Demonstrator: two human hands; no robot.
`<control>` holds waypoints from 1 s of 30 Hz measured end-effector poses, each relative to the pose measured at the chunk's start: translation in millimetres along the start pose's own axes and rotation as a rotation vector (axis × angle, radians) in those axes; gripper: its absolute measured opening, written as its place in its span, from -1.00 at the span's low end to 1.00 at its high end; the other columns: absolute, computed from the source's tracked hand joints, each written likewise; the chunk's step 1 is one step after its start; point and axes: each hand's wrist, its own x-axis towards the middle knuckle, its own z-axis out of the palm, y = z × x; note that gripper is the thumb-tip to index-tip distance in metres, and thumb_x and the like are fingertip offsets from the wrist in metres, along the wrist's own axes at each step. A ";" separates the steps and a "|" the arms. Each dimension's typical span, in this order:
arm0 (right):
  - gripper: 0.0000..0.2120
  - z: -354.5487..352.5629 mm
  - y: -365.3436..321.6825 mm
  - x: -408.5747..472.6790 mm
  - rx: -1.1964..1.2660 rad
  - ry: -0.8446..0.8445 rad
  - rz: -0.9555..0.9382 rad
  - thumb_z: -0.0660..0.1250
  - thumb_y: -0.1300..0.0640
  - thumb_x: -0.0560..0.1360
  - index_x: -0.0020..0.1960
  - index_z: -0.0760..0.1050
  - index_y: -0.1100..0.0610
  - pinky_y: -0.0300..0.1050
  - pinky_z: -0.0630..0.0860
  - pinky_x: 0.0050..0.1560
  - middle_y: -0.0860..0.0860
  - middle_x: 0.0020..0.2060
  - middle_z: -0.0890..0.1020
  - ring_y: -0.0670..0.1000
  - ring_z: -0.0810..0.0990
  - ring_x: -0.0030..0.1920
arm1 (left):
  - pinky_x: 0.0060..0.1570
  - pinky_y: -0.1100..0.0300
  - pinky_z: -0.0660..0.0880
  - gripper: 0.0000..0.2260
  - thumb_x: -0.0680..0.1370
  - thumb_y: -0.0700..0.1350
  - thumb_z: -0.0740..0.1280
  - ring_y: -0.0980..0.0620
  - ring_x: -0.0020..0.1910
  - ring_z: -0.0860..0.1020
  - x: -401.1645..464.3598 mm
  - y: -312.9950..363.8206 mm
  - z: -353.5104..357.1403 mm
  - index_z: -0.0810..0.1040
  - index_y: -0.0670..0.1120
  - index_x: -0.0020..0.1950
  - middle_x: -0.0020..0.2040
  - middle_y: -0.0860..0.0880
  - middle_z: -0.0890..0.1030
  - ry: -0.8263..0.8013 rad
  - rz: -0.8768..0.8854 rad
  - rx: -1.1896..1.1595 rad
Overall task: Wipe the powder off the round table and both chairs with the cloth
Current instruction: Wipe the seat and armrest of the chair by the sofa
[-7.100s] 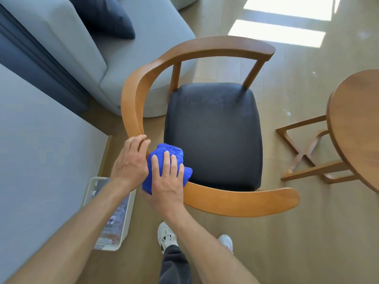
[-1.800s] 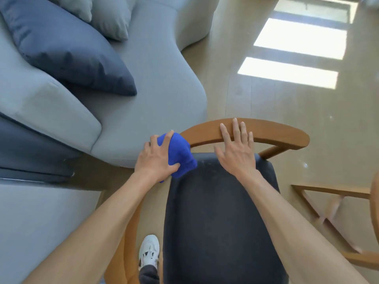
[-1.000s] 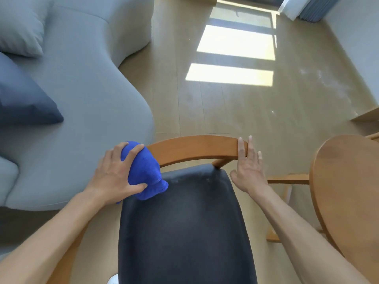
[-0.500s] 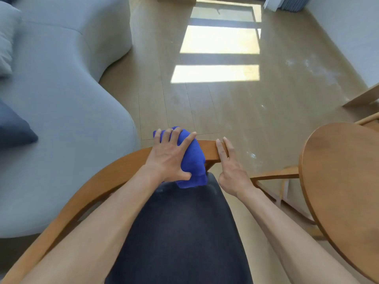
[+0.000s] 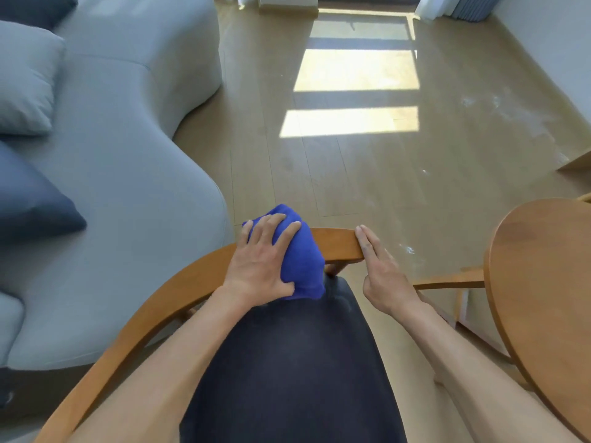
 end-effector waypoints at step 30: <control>-0.47 -10.5 -1.5 8.0 0.569 0.012 0.154 0.05 -0.08 0.58 0.54 0.17 -0.04 -0.14 0.21 0.43 -0.13 0.48 0.29 -0.14 0.24 0.46 | 0.47 -0.14 -0.18 0.00 0.29 0.30 0.38 -0.15 0.51 -0.04 65.4 87.5 2.0 -0.07 -0.01 0.53 0.52 -0.11 0.02 -0.136 0.071 0.049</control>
